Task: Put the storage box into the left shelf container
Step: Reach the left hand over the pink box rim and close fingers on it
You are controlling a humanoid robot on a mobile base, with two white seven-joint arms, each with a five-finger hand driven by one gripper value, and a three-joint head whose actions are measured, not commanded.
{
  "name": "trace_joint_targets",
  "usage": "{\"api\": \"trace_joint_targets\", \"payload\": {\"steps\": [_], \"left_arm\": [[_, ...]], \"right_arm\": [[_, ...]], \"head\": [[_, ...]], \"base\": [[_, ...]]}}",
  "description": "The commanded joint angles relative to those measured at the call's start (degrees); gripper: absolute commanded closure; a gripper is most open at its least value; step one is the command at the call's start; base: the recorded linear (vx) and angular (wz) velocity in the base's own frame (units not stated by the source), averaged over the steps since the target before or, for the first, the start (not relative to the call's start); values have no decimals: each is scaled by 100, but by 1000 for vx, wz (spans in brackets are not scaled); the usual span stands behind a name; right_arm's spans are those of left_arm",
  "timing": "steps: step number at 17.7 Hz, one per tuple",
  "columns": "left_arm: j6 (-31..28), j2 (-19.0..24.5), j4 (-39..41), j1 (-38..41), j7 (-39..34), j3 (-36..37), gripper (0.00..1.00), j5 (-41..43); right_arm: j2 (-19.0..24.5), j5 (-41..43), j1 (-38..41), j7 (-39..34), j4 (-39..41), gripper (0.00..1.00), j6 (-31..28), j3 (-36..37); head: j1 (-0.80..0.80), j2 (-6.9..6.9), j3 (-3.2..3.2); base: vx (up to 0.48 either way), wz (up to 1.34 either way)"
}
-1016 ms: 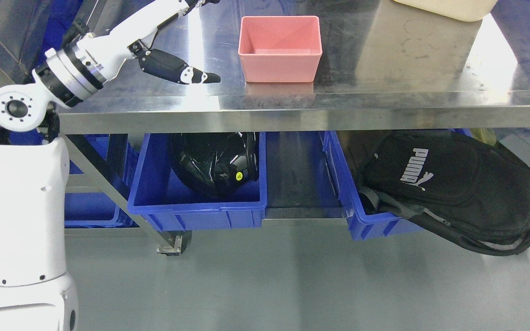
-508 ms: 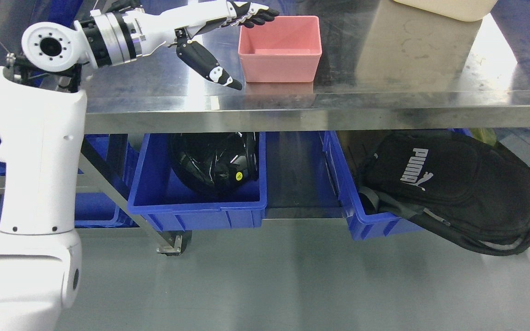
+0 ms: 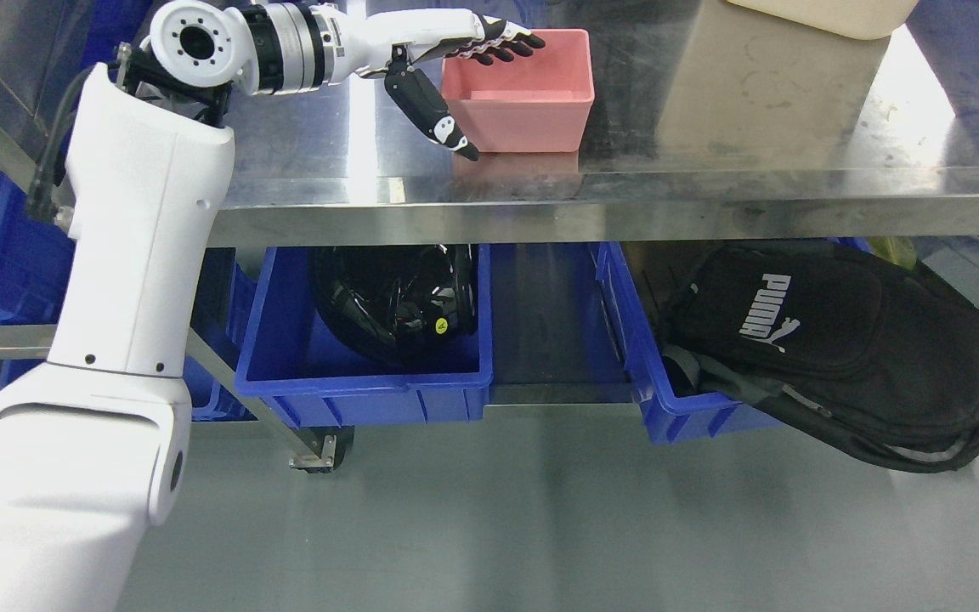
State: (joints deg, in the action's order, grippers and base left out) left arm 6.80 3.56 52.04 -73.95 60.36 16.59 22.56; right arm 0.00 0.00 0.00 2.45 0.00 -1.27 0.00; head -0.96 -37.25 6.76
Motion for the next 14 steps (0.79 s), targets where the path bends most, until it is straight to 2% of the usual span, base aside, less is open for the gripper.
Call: {"api": "trace_joint_targets", "payload": {"steps": [1, 5, 12, 14], "left_arm": [[189, -256, -1196, -181, -253, 344, 4, 267], [717, -256, -1284, -163, -692, 353, 4, -92], [762, -256, -1486, -14, -710, 643, 7, -190], [762, -256, -1521, 4, -719, 687, 11, -182]], "right_arm": [[-100, -9, 53, 1, 100, 0, 4, 26], [-100, -9, 53, 1, 100, 0, 4, 26], [-100, -9, 53, 1, 100, 0, 4, 26], [-100, -9, 53, 1, 100, 0, 4, 26]], "head": [[0, 0, 0], [0, 0, 0], [0, 0, 0], [0, 0, 0]], "base": [[0, 0], [0, 0], [0, 0], [0, 0]]}}
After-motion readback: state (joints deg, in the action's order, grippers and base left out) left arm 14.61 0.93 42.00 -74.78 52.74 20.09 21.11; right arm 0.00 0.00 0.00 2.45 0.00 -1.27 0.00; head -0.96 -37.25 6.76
